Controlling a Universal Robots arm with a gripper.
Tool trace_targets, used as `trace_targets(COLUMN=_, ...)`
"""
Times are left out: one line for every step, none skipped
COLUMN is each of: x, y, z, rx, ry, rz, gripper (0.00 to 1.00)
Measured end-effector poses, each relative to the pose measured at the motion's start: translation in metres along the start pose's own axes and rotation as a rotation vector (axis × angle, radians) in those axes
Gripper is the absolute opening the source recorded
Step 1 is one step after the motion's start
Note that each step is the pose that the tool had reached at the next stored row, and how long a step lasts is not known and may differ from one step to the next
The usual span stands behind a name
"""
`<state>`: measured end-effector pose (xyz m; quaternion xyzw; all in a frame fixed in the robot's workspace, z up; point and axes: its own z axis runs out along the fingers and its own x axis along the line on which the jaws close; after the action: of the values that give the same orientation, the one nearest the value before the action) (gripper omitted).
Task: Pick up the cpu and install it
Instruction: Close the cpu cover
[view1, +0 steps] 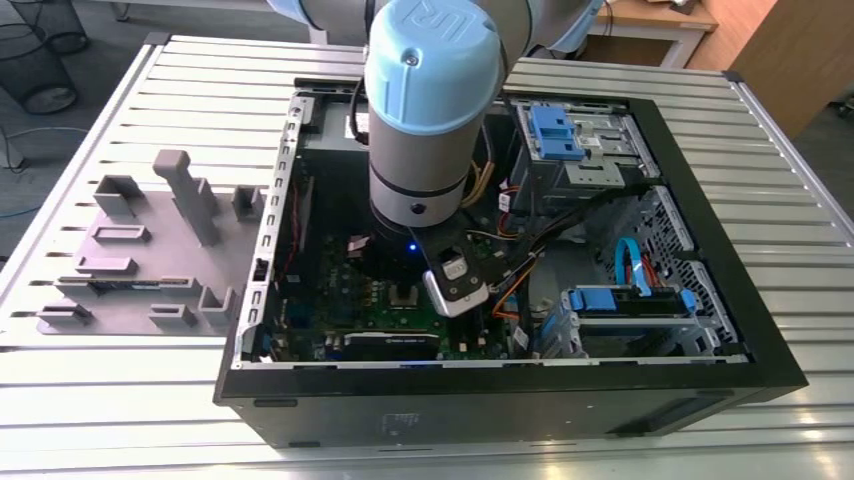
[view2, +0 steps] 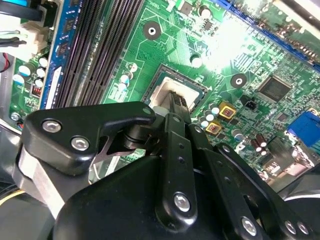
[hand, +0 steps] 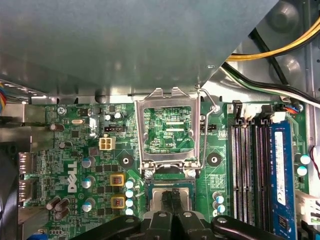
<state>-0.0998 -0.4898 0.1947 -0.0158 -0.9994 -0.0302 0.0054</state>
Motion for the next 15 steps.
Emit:
trace_targets(x=0.0, y=0.0, z=0.0, rx=0.0, ry=0.0, rz=0.0, gripper=0.11)
trace_targets(x=0.0, y=0.0, z=0.0, rx=0.0, ry=0.0, rz=0.0, gripper=0.11)
trace_targets(x=0.0, y=0.0, z=0.0001, rx=0.0, ry=0.0, rz=0.0, gripper=0.11)
trace_targets(x=0.0001, y=0.0, z=0.0001, rx=-0.0001, ry=0.0, rz=0.0, gripper=0.11)
trace_targets(x=0.0001, y=0.0, z=0.0001, rx=-0.0001, ry=0.0, rz=0.0, gripper=0.11)
trace_targets(x=0.0001, y=0.0, z=0.0002, rx=-0.0001, ry=0.0, rz=0.0, gripper=0.11)
trace_targets(x=0.0001, y=0.0, z=0.0002, rx=-0.0001, ry=0.0, rz=0.0, gripper=0.11)
trace_targets(x=0.0001, y=0.0, z=0.0002, rx=-0.0001, ry=0.0, rz=0.0, gripper=0.11)
trace_targets(x=0.0001, y=0.0, z=0.0002, rx=-0.0001, ry=0.0, rz=0.0, gripper=0.11)
trace_targets(x=0.0001, y=0.0001, z=0.0001, rx=-0.0003, ry=-0.0001, rz=0.0, gripper=0.11)
trace_targets(x=0.0001, y=0.0002, z=-0.001, rx=-0.0006, ry=-0.0002, rz=0.0, gripper=0.11)
trace_targets(x=0.0002, y=0.0003, z=-0.0033, rx=-0.0004, ry=-0.0002, rz=0.0, gripper=0.11)
trace_targets(x=0.0002, y=0.0004, z=-0.006, rx=-0.0002, ry=-0.0001, rz=0.0, gripper=0.11)
trace_targets(x=0.0002, y=0.0006, z=-0.009, rx=-0.0003, ry=-0.0001, rz=0.0, gripper=0.11)
trace_targets(x=0.0003, y=0.0008, z=-0.012, rx=-0.0003, ry=-0.0001, rz=0.0, gripper=0.11)
